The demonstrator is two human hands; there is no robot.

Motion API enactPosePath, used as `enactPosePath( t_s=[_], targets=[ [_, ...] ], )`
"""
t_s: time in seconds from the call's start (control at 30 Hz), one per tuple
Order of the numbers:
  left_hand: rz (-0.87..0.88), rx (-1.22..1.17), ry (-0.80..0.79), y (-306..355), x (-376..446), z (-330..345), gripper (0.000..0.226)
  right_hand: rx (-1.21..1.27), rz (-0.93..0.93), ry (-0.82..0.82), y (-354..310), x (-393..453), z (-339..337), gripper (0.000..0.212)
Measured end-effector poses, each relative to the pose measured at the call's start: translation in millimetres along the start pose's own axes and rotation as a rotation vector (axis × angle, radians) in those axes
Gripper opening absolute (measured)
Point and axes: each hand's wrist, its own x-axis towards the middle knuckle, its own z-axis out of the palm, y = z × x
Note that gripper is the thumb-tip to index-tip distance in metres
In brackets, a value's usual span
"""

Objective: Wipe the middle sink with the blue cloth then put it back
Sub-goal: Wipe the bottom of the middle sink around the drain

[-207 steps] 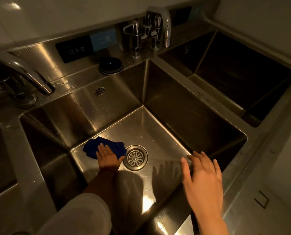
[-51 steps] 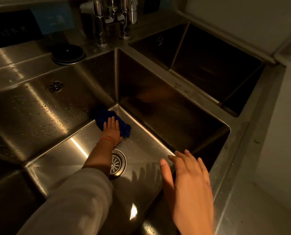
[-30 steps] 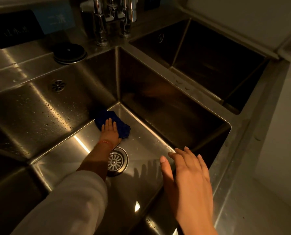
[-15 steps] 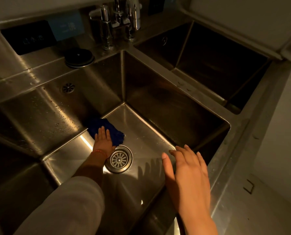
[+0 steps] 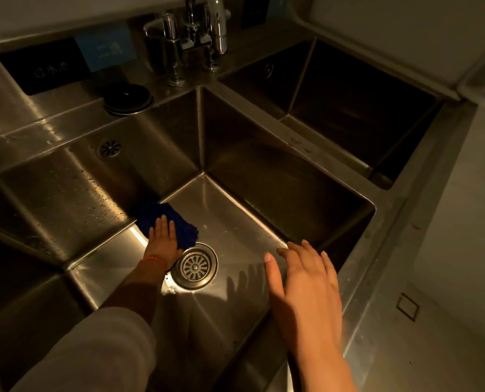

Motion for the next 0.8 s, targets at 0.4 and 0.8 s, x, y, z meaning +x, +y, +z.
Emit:
enactPosePath(
  t_s=[0.4,0.8],
  targets=[
    [0.167,0.175,-0.033,-7.8,9.1,-20.1,0.083,-0.006,0.010,0.024,-0.8,-0.1,0.6,0.055],
    [0.352,0.229,-0.020,8.4,30.9,-43.0,0.080,-0.004,0.009,0.008,0.5,3.8,1.6,0.056]
  ],
)
